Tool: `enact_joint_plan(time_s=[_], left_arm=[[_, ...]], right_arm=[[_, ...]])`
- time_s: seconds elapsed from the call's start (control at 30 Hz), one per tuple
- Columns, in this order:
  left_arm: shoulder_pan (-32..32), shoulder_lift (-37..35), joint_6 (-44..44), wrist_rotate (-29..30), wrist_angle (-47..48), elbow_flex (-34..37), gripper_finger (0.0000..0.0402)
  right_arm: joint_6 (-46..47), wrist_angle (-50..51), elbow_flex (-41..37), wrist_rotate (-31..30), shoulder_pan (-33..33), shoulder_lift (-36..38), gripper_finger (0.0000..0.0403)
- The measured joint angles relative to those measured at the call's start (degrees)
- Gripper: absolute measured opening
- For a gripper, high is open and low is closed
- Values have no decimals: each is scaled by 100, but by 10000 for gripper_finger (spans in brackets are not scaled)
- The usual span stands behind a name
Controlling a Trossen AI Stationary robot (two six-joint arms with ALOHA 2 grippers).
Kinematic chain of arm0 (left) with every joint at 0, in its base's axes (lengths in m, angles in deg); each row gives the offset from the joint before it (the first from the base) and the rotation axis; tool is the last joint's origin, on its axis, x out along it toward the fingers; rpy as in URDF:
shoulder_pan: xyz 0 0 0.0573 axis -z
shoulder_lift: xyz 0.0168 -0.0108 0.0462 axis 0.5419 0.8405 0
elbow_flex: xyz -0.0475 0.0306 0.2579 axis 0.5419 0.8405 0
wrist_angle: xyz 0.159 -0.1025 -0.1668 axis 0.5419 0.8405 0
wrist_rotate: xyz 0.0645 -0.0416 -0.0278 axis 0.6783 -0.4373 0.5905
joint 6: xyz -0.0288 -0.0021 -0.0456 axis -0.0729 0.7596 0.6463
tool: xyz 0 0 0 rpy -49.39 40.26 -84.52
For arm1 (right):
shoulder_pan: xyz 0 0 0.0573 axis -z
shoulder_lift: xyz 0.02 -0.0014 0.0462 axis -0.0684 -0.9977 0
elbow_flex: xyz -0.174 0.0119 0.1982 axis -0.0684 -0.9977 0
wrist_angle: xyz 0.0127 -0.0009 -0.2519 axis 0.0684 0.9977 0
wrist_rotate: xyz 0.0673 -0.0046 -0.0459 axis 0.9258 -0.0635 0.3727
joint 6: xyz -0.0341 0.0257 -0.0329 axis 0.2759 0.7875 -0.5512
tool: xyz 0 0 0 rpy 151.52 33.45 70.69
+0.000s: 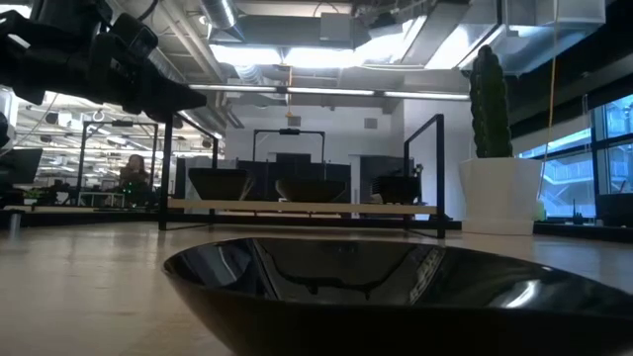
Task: Pick & Place Mini shaped plates
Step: Stack the black leaf-shaped plate on top of the black leaf-shaped plate on the shelf
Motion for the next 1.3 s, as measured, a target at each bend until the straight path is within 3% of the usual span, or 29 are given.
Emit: enact_joint_plan(time_s=[0.1, 0.2, 0.3, 0.37, 0.5, 0.7, 0.9, 1.03, 1.17, 1.3], left_arm=[[0, 0, -15, 2, 55, 0, 8], [0, 0, -84, 7, 72, 0, 6], [0, -2, -21, 11, 75, 0, 8], [1, 0, 50, 11, 76, 0, 10], [0, -1, 208, 11, 108, 0, 10], [2, -2, 389, -172, 228, 0, 6], [0, 0, 553, -393, 492, 0, 10], [4, 0, 637, -648, 658, 0, 8], [247, 87, 742, -971, 724, 0, 4], [683, 197, 737, -862, 695, 0, 3]], right_arm=[[296, 628, 15, 61, -1, 22, 5], [333, 958, -5, 736, -16, 23, 5], [249, 585, -331, 1609, -113, 123, 5], [173, 99, -683, 1844, -211, 289, 5], [137, -1190, -1830, 2428, -277, 869, 5], [299, -2990, -4201, 3260, -281, 1877, 5], [147, -5568, -6975, 3280, -279, 2564, 5], [295, -7377, -8279, 3288, -142, 2801, 5], [473, -8098, -8814, 3273, 165, 2954, 5], [666, -7942, -8806, 3275, 329, 3141, 5]])
